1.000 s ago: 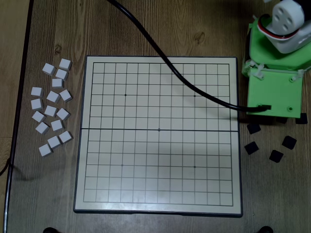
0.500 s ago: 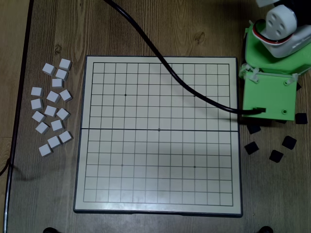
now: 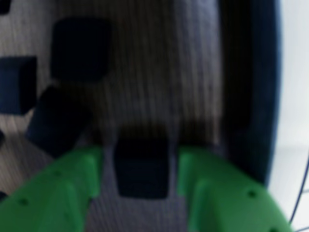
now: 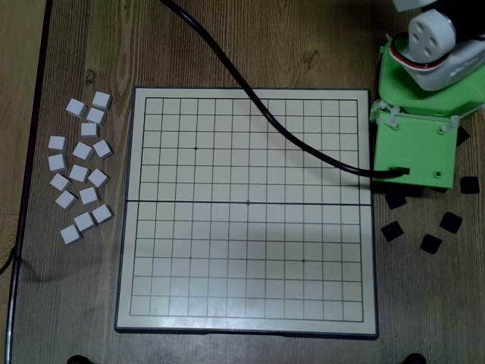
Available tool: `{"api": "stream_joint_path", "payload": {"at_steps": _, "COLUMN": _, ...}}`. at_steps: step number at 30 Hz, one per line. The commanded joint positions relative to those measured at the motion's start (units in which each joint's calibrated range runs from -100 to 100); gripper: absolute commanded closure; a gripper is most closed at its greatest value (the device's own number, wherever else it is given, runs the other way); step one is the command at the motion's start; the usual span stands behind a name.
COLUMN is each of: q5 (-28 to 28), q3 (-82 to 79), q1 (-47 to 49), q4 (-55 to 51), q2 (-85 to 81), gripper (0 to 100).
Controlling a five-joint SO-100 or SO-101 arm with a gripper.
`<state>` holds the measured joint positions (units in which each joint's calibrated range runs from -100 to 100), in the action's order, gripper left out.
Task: Grasp a Black stone and put it on the board on position (0,0).
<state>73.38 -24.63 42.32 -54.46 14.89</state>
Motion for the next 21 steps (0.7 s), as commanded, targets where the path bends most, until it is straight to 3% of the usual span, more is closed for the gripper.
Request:
{"api": "stream_joint_path", "payload": {"at_steps": 1, "q5": 0.2, "q3": -0.6, "q1": 0.6, "q4": 0.8, "q2": -1.6, "gripper": 90}}
{"api": "stream_joint_path", "payload": {"at_steps": 5, "q5": 0.3, "q3": -1.1, "q1": 0.7, "q4": 1.0, "q2": -1.6, "gripper": 94}}
{"api": "stream_joint_path", "payload": {"at_steps": 21, "q5": -0.9, "q3": -0.9, "q1": 1.6, "q4": 0.7, "q2": -3.4, "gripper": 94}}
